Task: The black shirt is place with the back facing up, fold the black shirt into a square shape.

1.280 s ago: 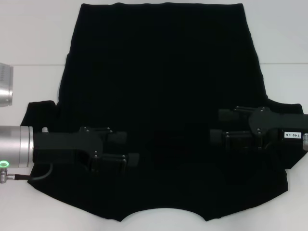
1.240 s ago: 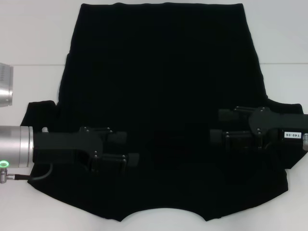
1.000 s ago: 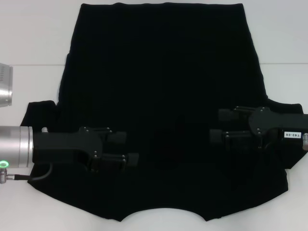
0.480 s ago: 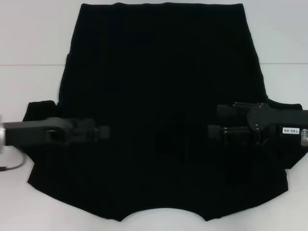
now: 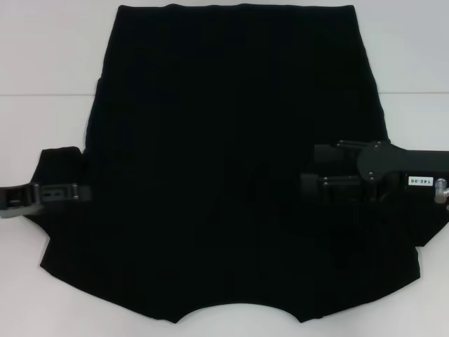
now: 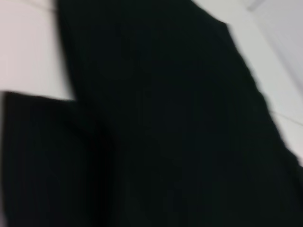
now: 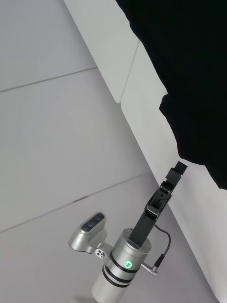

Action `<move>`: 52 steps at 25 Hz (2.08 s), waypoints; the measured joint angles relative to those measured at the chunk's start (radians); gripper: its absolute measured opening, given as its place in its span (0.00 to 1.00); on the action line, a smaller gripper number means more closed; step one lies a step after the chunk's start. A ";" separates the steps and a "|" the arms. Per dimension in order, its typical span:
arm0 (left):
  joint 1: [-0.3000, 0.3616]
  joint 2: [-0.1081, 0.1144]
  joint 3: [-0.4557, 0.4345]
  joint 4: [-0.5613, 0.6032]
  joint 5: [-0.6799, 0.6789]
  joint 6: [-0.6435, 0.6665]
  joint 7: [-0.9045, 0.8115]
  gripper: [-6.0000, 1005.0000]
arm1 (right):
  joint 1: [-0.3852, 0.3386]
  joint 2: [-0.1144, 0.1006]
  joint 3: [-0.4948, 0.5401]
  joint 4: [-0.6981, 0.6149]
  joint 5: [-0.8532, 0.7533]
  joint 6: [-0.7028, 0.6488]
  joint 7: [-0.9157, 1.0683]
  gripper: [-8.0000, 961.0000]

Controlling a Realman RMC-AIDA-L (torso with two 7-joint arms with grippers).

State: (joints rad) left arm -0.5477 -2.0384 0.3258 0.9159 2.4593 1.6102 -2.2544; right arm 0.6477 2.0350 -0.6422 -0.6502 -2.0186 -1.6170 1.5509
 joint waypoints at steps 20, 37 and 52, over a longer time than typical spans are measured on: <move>-0.040 0.015 0.009 -0.026 0.215 -0.212 -0.164 0.81 | -0.002 -0.014 0.024 0.000 0.002 0.002 0.008 0.95; -0.058 0.017 0.018 -0.091 0.239 -0.283 -0.173 0.81 | 0.003 -0.015 0.037 -0.008 0.001 0.004 0.020 0.95; -0.095 0.024 0.045 -0.124 0.238 -0.354 -0.162 0.78 | 0.000 -0.017 0.058 -0.008 0.001 0.002 0.020 0.95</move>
State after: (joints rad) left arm -0.6428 -2.0147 0.3710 0.7917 2.6976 1.2560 -2.4160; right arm 0.6475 2.0183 -0.5846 -0.6581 -2.0172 -1.6152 1.5707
